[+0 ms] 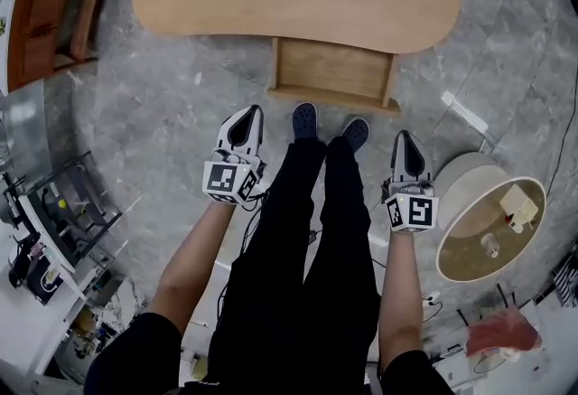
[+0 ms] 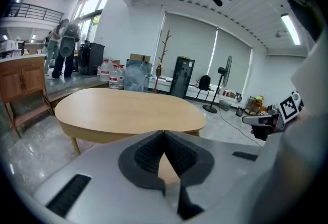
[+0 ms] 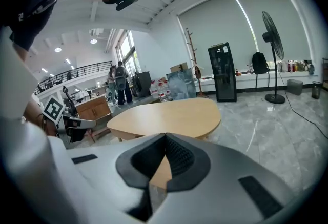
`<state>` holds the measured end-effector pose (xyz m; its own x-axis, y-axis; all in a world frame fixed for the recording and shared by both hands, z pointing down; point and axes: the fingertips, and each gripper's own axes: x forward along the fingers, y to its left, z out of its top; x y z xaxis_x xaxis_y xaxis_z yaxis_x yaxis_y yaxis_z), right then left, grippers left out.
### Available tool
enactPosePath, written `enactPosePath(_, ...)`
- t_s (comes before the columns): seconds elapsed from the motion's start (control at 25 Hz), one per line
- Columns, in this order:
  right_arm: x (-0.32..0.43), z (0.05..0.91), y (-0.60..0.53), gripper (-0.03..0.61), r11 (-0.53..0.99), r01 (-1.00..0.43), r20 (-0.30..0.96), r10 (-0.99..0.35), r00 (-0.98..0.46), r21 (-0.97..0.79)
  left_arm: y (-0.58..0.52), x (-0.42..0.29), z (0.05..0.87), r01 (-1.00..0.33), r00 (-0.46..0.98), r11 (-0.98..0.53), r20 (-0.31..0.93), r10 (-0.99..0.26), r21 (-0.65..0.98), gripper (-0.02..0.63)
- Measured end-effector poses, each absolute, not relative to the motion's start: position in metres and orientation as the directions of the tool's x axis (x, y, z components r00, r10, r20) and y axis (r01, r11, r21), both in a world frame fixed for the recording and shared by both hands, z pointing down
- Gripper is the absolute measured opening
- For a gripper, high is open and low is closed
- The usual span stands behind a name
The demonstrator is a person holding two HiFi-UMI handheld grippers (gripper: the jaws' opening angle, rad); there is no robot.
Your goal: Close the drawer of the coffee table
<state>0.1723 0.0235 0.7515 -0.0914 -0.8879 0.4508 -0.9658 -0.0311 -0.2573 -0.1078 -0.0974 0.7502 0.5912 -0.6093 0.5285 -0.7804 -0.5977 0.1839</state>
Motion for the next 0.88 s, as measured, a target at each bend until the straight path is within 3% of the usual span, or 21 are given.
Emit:
enactPosePath(0.52, 0.175, 0.934, 0.060, 0.028, -0.112, -0.964, 0.544, -0.838, -0.039, -0.242, -0.066, -0.142, 0.928, -0.799, 0.556, -0.567, 0.606, -0.569, 0.202, 0.025)
enactPosePath(0.88, 0.169, 1.003, 0.075, 0.028, -0.116, -0.958, 0.585, -0.809, -0.063, -0.263, -0.073, -0.151, 0.992, -0.810, 0.538, -0.552, 0.626, -0.565, 0.198, 0.025)
